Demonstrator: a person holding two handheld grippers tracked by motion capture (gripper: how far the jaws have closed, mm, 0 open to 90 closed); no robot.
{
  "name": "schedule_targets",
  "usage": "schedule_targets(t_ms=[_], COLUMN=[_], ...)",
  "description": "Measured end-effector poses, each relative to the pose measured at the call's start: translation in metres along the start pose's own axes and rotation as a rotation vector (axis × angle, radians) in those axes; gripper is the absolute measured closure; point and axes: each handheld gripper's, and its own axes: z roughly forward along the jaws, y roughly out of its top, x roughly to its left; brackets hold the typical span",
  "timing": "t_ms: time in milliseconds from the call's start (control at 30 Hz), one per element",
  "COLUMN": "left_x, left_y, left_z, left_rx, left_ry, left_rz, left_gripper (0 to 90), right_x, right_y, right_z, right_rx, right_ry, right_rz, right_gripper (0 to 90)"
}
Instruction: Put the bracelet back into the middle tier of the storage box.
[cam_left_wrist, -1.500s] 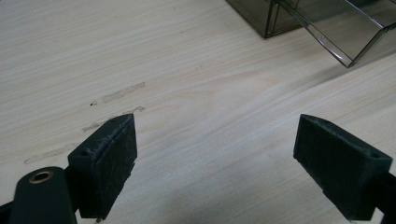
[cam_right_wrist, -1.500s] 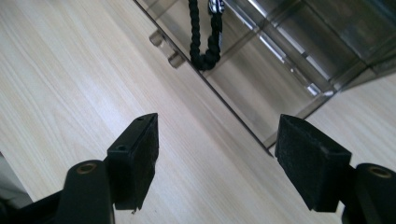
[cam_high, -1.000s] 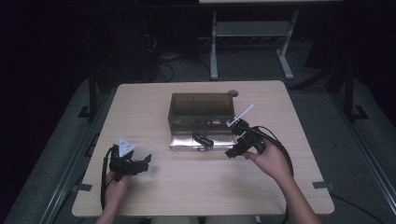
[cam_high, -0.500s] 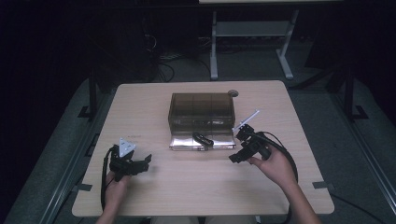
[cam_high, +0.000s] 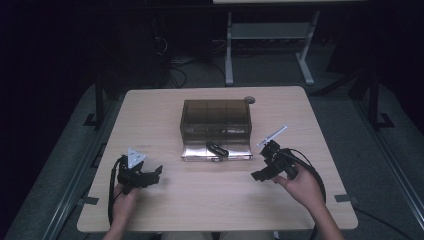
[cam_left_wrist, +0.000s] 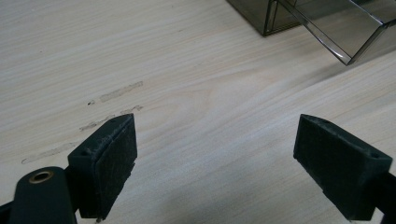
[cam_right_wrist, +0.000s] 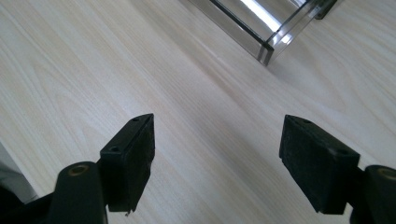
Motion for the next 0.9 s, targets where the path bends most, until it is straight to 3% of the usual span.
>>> schedule_targets(t_ms=[900], left_x=[-0.001], left_y=[0.0], left_z=[0.001], left_rx=[0.005], left_ry=[0.0], left_rz=[0.011], left_gripper=[13.0], right_x=[-0.005], right_y=[-0.045], right_z=[0.009], right_rx=[0.009], right_ry=[0.011], right_rz=[0.046], right_gripper=[26.6])
